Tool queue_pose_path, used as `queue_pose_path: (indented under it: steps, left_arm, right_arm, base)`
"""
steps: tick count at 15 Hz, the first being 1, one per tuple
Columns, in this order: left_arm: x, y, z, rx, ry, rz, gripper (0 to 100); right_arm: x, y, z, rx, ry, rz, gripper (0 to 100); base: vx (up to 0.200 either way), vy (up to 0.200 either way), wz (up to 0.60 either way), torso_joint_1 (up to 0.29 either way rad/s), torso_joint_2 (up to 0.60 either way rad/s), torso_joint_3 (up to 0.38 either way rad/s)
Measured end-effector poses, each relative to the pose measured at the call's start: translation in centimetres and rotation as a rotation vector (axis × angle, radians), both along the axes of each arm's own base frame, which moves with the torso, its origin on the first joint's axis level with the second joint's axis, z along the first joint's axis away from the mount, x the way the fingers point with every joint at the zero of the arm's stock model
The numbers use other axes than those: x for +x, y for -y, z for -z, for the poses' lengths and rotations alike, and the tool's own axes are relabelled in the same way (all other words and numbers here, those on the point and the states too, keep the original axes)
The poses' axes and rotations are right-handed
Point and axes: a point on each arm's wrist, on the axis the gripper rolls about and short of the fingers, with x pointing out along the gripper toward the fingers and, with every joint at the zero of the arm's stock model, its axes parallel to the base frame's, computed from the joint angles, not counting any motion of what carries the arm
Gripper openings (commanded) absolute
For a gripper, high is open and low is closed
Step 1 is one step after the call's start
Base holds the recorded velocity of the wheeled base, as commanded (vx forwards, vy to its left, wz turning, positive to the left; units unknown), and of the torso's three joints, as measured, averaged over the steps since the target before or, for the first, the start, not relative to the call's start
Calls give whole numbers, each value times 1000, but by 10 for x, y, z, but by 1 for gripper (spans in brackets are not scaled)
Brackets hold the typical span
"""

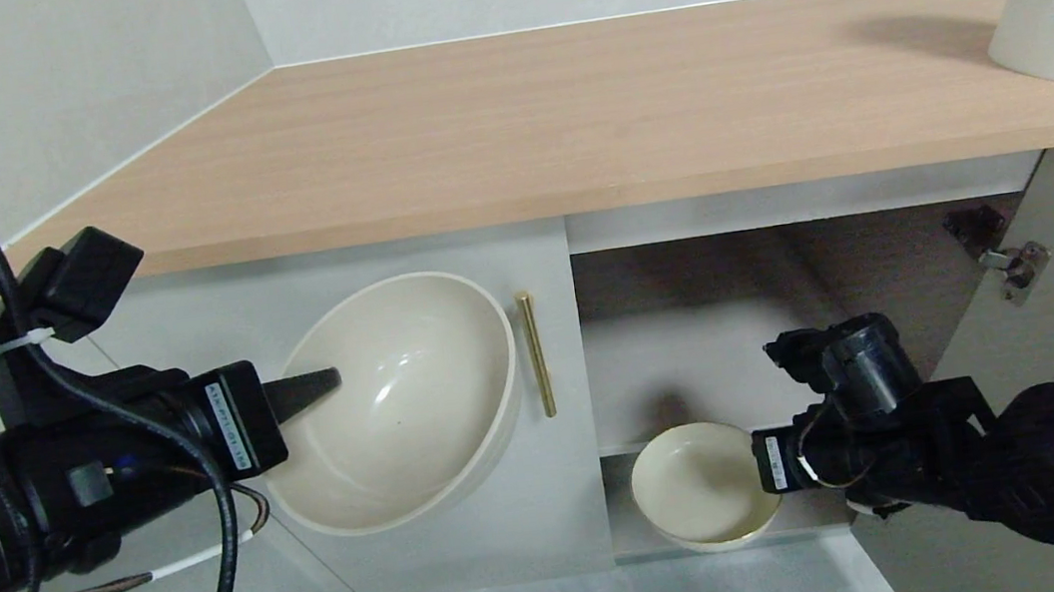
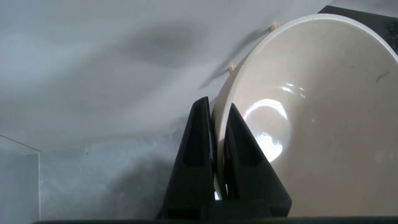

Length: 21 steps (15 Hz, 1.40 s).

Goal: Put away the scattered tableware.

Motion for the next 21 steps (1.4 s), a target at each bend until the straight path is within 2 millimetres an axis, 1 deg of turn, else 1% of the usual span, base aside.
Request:
queue_pose_path:
  steps: [2,3,7,9,12,16,21]
  left_arm:
    - [0,0,0,0,0,0,0]
    - [0,0,0,0,-1,0,0]
    - [0,0,1,1,-2,0,0]
    - [0,0,1,2,-4,0,0]
    - [1,0,1,2,-4,0,0]
    - [1,1,2,3,-6,0,0]
    - [2,1,2,5,-10,0,0]
  right_arm:
    - [17,3,15,-14,26,89,0]
    - [25,5,19,-22,53,134,0]
    - [51,13,32,-23,118,263,0]
    - [59,16,38,-38,124,302,0]
    - [76,23,42,-30,148,382,0]
    - [96,30,41,-54,200,499,0]
    - [105,30,44,-43,212,530,0]
  base:
    - [0,0,0,0,0,0]
    - [0,0,0,0,0,0]
    - [0,0,0,0,0,0]
    - [0,0,0,0,0,0]
    - [0,0,0,0,0,0]
    - [0,0,0,0,0,0]
    - [0,0,0,0,0,0]
